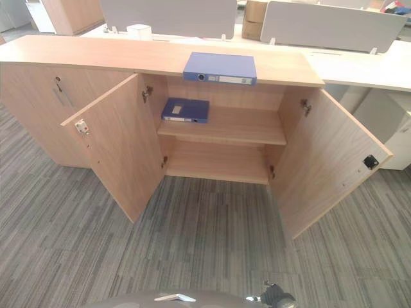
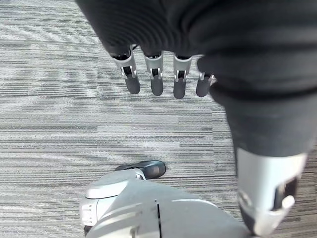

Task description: Put the empty folder in the office cabinet

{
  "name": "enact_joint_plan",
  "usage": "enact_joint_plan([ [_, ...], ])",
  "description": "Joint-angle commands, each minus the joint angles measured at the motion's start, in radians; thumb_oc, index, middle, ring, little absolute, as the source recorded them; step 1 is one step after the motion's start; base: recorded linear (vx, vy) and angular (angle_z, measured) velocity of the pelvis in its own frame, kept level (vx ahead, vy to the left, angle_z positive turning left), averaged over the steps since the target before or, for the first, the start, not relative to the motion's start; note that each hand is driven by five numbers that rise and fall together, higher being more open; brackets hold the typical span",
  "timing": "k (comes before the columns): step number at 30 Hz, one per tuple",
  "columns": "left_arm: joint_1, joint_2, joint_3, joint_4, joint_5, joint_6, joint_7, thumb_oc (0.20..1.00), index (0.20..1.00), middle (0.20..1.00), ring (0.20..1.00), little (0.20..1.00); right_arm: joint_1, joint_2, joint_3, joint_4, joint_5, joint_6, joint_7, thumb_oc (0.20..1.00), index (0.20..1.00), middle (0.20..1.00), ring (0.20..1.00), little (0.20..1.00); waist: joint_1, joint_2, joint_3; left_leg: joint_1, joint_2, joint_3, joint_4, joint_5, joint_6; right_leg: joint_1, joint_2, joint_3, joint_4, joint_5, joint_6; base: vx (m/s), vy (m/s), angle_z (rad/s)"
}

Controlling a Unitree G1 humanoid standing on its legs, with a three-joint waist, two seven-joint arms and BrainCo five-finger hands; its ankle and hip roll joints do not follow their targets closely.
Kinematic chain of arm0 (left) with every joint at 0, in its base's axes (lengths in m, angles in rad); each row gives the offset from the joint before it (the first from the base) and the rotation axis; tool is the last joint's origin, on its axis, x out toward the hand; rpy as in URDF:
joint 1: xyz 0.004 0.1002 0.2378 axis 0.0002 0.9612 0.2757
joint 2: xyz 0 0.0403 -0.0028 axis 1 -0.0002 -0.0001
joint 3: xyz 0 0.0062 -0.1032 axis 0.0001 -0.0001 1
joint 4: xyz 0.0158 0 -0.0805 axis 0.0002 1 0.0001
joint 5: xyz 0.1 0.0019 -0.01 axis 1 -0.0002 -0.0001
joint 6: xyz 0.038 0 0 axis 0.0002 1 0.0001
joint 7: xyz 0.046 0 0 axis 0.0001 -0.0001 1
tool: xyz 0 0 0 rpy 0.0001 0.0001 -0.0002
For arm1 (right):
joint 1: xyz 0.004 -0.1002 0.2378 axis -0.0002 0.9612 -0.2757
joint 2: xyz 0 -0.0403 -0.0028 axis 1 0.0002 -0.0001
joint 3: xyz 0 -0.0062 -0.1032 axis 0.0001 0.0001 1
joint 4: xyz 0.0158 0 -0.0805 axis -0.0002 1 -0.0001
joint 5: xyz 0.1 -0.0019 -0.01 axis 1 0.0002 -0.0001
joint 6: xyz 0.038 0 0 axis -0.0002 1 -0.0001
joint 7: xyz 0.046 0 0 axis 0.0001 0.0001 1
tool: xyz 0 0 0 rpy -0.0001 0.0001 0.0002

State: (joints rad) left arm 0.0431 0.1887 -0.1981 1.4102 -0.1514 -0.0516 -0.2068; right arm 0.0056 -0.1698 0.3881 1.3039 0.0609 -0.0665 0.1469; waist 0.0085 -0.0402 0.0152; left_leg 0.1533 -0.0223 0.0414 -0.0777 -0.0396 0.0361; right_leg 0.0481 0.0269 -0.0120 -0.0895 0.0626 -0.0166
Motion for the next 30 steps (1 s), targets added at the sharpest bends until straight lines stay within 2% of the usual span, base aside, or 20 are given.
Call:
enact_joint_plan([
  [1, -0.038, 0.000, -0.005, 0.053, -0.002, -0.013, 0.001, 1.000, 1.000, 1.000, 1.000, 1.000, -0.012, -0.034, 0.035, 0.064, 0.009, 0.004, 0.008, 1.000, 1.000, 1.000, 1.000, 1.000, -0.009, 0.011, -0.011, -0.026, 0.006, 0.048, -0.010, 0.003, -0.050, 0.052, -0.028, -0.029, 0.002, -0.057, 0.085, 0.00, 0.000, 0.00],
  [30, -0.037, -0.008, 0.003, 0.064, -0.017, -0.013, 0.003, 1.000, 1.000, 1.000, 1.000, 1.000, -0.010, -0.031, 0.033, 0.072, 0.009, 0.002, 0.010, 1.000, 1.000, 1.000, 1.000, 1.000, -0.010, 0.014, -0.011, -0.023, 0.006, 0.051, -0.010, 0.001, -0.049, 0.054, -0.028, -0.024, 0.002, -0.057, 0.085, 0.00, 0.000, 0.00],
])
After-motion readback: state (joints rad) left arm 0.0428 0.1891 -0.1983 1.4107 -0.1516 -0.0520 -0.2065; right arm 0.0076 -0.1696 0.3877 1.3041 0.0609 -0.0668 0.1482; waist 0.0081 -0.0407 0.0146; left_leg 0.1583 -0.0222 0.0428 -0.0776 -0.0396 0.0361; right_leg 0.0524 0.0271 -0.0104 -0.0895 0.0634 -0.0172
